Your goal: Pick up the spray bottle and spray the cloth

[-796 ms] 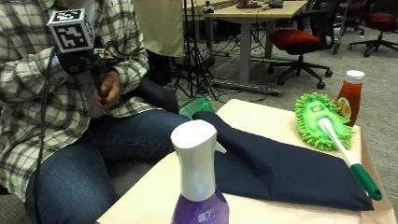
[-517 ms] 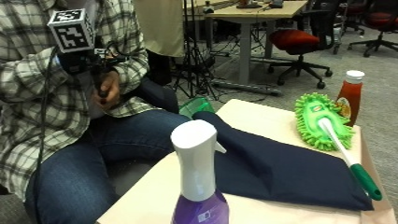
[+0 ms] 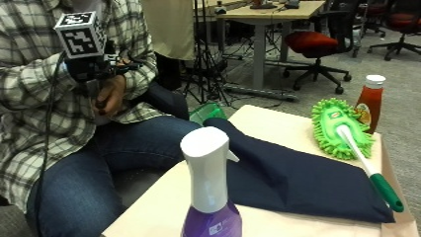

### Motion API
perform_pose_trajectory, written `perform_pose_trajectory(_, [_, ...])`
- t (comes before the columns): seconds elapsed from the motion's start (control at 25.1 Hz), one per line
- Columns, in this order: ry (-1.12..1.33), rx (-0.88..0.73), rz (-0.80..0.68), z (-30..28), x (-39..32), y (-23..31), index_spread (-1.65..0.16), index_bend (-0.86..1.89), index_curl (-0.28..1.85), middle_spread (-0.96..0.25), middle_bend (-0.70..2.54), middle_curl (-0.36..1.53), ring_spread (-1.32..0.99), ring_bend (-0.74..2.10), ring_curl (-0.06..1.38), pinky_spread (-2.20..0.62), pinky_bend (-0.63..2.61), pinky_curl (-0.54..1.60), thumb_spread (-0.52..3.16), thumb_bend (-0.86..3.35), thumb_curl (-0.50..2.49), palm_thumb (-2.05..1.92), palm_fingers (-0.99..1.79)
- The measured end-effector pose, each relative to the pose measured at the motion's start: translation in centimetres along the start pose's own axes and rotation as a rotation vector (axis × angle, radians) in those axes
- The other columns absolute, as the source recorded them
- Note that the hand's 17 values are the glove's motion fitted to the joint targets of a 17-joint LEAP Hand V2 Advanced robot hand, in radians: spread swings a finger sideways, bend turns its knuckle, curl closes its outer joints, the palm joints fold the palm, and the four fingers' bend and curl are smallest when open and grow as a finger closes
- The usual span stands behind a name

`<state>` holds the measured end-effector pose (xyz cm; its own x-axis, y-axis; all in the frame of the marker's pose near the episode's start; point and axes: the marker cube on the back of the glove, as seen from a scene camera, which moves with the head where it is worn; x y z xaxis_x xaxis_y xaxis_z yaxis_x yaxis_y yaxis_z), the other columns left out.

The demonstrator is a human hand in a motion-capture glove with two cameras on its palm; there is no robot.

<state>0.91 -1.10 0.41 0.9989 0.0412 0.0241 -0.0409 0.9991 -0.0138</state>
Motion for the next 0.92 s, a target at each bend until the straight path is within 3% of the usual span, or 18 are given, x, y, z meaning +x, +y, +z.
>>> perform_pose_trajectory(0.32, [-0.040,0.047,0.223,0.0,7.1,-3.6,-0.31,0.32,0.30,-0.09,0.27,0.26,0.02,0.30,0.20,0.15,0.15,0.13,1.19,0.32,0.32,0.52,0.27])
perform_pose_trajectory(0.92, [-0.221,0.352,0.667,-0.3,22.9,-11.4,-0.25,0.15,0.29,-0.03,0.34,0.33,-0.04,0.48,0.29,0.16,0.15,0.17,1.18,0.21,0.37,0.55,0.46])
